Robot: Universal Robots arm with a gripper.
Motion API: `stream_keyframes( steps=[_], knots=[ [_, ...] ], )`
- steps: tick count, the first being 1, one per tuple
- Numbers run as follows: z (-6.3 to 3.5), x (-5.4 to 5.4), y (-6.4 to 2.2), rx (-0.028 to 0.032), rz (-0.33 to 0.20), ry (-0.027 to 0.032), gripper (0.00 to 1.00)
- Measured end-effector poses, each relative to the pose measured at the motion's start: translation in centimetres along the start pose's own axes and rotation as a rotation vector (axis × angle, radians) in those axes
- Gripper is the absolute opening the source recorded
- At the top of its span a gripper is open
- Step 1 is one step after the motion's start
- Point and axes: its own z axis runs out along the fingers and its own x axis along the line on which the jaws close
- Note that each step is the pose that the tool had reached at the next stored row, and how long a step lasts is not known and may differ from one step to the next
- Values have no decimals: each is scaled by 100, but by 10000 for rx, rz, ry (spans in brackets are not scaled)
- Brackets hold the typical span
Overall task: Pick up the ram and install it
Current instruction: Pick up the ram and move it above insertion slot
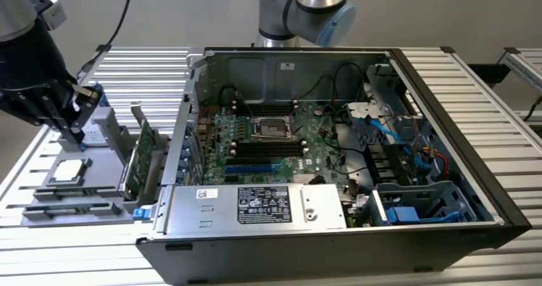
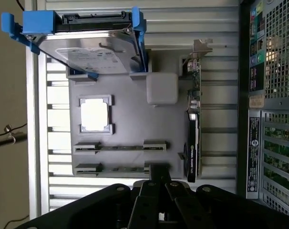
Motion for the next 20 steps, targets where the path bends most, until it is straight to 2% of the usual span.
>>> stream_keyframes(
  steps=[17,20],
  knots=[
    [116,219,-59,7,-199,20,11],
    [139,293,-64,11,-221,20,11]
  ],
)
